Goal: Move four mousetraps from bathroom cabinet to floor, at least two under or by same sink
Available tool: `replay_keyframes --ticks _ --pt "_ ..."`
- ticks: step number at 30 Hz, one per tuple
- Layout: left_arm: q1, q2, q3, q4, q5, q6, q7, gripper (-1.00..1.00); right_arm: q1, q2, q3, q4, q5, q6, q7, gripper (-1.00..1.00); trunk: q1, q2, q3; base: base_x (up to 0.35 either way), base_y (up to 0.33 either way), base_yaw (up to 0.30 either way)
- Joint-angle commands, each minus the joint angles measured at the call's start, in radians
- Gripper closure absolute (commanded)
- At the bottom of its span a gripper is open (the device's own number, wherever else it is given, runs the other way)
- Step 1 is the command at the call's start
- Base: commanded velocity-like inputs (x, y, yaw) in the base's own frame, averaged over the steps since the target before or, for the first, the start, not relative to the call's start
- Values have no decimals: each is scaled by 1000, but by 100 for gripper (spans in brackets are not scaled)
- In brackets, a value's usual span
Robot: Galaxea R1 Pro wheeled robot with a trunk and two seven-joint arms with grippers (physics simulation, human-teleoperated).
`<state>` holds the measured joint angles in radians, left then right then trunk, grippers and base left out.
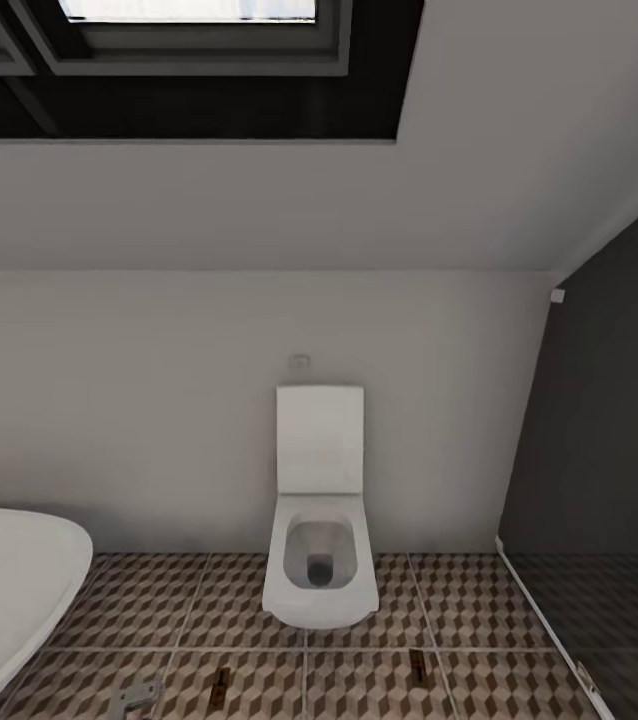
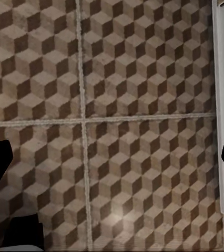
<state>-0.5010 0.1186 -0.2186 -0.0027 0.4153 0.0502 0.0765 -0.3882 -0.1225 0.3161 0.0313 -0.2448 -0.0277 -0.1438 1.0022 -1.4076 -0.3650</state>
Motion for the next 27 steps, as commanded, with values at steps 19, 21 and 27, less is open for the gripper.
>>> replay_keyframes --ticks 19,21,27 --pt "105 -10 -8 -1 7 -2 1 -100 74 4 8 2 -12 -9 8 -100 -73 133 59 0 0 0" --pt "113 -11 -8 0 7 -6 1 -100 84 6 8 2 -12 -10 9 -100 -81 147 65 0 0 0" --pt "159 -15 -8 0 7 -49 1 -100 108 8 8 2 -13 -10 10 -100 -104 189 84 0 0 0"
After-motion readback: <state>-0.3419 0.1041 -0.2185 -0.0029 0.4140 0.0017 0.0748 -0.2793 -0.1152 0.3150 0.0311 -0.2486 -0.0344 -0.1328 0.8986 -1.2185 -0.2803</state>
